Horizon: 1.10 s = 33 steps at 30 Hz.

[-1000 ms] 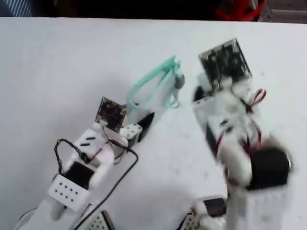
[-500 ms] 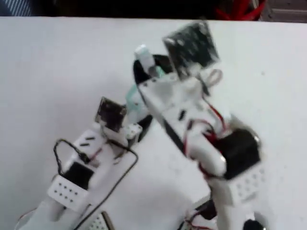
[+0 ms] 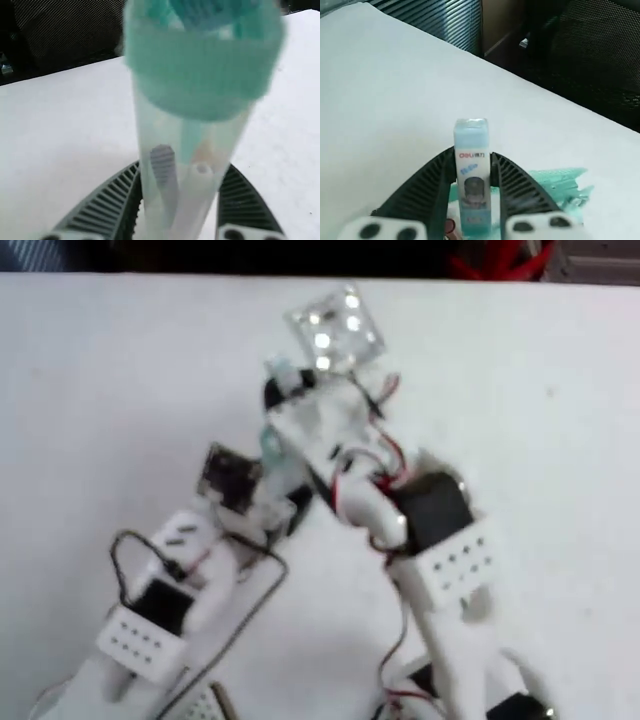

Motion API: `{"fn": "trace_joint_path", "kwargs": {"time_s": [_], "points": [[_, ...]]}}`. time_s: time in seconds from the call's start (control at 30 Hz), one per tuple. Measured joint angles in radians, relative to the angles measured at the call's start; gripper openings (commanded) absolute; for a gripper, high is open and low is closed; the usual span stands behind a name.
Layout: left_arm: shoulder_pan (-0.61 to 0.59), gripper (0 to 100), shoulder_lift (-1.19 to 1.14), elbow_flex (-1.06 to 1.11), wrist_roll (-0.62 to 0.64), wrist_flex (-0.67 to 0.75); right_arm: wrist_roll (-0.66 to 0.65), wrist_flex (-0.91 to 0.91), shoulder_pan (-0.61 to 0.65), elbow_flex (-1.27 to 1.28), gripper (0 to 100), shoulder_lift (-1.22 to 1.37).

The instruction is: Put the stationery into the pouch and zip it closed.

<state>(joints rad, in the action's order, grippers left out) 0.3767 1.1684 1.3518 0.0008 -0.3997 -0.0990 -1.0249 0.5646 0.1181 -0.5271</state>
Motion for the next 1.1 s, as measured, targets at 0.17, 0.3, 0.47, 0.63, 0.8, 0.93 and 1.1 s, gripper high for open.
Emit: {"fn": "trace_joint_path", "kwargs": {"time_s": [0.17, 0.3, 0.47, 0.63, 0.8, 0.93, 1.1], "points": [[-0.002, 22, 0.0, 0.0, 0.0, 0.0, 0.068, 0.123, -0.032, 0.106, 1.8, -0.006], [-0.002, 22, 0.0, 0.0, 0.0, 0.0, 0.133, 0.189, -0.048, 0.189, 2.1, -0.038], [-0.002, 22, 0.0, 0.0, 0.0, 0.0, 0.074, 0.169, -0.029, 0.261, 5.0, -0.137], [-0.005, 22, 0.0, 0.0, 0.0, 0.0, 0.026, 0.069, -0.011, 0.273, 25.2, -0.227], [-0.025, 22, 0.0, 0.0, 0.005, 0.0, 0.015, 0.023, -0.011, 0.278, 29.4, -0.311], [-0.032, 22, 0.0, 0.0, 0.005, 0.0, 0.009, -0.014, -0.025, 0.244, 29.4, -0.339], [-0.029, 22, 0.0, 0.0, 0.005, 0.0, 0.009, -0.037, -0.152, 0.115, 29.4, -0.281]]}}
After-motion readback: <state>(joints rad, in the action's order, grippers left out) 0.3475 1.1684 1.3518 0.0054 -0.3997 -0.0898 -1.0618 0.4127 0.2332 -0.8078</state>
